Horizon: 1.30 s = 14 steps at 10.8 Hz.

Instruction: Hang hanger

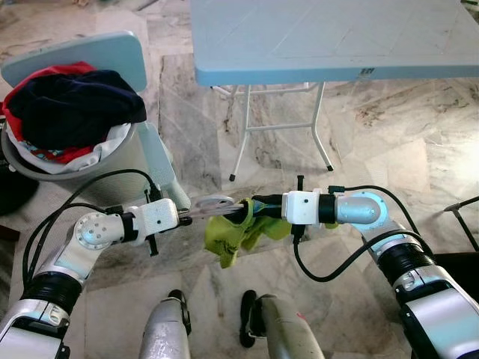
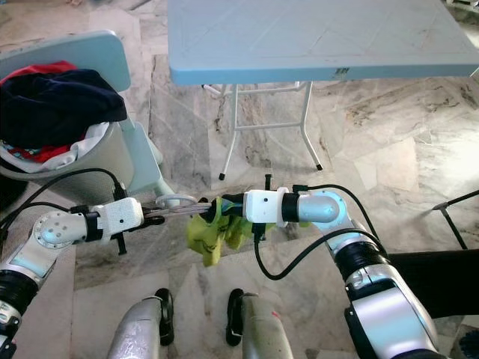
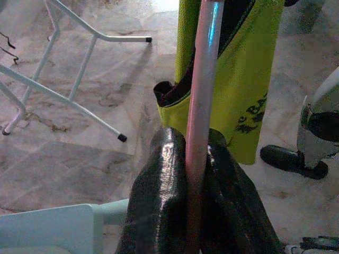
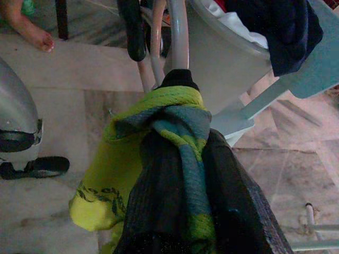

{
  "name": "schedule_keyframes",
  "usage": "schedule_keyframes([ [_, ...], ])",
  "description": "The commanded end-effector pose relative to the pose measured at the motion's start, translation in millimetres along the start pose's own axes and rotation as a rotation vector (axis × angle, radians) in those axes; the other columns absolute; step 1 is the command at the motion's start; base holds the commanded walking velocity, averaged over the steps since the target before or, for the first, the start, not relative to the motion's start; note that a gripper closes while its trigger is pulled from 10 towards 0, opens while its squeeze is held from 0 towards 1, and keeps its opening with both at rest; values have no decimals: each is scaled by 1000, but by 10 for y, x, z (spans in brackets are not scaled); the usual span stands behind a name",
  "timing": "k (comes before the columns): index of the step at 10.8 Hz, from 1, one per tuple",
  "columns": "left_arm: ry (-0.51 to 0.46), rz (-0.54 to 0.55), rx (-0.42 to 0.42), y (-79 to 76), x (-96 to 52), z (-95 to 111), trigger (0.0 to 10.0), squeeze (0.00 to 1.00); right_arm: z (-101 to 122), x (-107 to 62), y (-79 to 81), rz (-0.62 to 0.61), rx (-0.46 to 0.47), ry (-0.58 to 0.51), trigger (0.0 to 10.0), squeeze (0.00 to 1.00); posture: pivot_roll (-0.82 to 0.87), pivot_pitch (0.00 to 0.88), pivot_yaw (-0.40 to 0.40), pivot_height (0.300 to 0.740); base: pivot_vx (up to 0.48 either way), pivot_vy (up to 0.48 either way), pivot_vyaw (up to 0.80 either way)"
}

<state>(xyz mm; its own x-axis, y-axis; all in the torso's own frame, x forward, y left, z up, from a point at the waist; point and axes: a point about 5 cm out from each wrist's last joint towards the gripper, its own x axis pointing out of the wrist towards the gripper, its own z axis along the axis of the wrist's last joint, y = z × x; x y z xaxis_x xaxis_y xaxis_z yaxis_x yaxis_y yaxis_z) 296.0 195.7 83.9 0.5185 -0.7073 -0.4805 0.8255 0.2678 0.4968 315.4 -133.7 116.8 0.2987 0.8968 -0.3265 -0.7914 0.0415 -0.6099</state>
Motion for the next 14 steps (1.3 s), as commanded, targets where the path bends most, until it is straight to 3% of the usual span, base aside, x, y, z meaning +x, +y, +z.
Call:
schedule_keyframes([
  [1,27,-25,-25,-78,8,-70,0,0,46,-15,-80,-46,-19,-29,10000,0,62,268,-100,740,0,0,0],
  [4,27,-15,-42,-92,8,-94,0,0,29,-45,-78,-56,8,-33,10000,0,59,261,-98,740,0,0,0],
  [5,12,21,-53,-84,27,-84,0,0,20,-53,-66,-36,74,-49,10000,1000,53,263,-99,740,0,0,0],
  [7,-23,83,-87,-111,86,-56,0,0,-21,-77,-40,3,112,-15,10000,1000,52,257,-108,740,0,0,0],
  [8,-60,148,-146,-127,121,-36,0,0,-71,-129,-58,-14,130,28,10000,1000,57,246,-109,740,0,0,0],
  [11,-111,218,-191,-167,199,22,0,0,-174,-269,-150,-163,143,122,10000,1000,49,252,-104,740,0,0,0],
  [14,-155,289,-211,-102,278,131,0,0,-274,-388,-188,-287,146,216,10000,1000,47,261,-98,740,0,0,0],
])
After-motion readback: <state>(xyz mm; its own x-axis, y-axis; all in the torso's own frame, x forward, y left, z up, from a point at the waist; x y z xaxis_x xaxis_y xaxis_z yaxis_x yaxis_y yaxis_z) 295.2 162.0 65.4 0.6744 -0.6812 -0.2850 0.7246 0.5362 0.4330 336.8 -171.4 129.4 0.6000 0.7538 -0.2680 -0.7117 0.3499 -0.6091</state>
